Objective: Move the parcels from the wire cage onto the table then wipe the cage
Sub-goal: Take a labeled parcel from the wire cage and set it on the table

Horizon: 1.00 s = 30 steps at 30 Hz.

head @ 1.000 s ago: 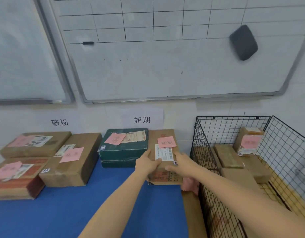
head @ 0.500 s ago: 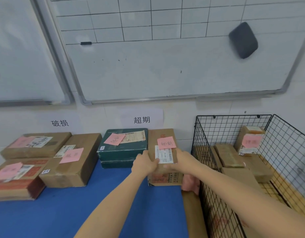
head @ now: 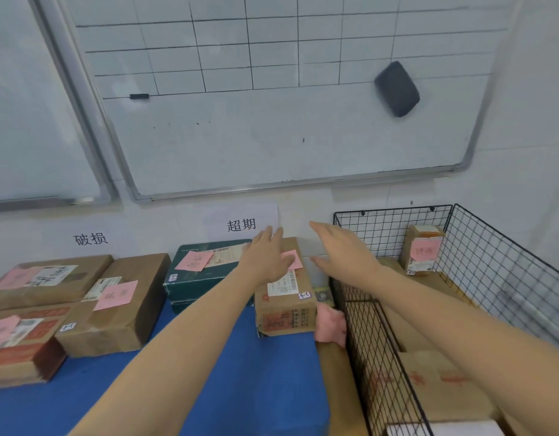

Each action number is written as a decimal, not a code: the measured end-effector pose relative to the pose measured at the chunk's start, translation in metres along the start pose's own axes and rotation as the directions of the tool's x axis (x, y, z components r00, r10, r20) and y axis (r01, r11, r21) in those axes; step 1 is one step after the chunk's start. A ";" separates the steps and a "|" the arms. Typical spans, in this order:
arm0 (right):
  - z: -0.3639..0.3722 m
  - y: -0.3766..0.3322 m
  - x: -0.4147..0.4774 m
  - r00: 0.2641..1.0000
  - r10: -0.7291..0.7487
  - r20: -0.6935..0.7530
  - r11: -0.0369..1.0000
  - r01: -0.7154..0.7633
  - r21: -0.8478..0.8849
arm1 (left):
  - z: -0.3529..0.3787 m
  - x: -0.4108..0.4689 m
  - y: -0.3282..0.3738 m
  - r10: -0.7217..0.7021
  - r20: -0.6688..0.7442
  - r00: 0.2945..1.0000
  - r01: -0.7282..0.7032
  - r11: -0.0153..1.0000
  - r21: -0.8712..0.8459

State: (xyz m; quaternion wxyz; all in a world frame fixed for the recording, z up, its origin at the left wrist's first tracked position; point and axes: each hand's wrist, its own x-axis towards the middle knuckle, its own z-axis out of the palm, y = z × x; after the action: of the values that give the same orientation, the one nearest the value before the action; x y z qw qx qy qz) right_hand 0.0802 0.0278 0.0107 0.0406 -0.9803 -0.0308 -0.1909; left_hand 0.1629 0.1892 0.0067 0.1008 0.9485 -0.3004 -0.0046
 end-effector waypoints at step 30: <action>0.008 0.358 -0.068 0.942 0.244 0.232 0.962 -0.266 0.066 | 0.102 0.149 0.290 0.004 0.238 0.971 -0.020 0.998 0.065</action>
State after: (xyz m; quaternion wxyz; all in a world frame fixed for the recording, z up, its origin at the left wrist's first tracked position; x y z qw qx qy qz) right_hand 0.0477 -0.3309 -0.0467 0.1086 -0.9880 0.0829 -0.0718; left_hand 0.1133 -0.1468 -0.0296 0.0323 0.9422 -0.3158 -0.1073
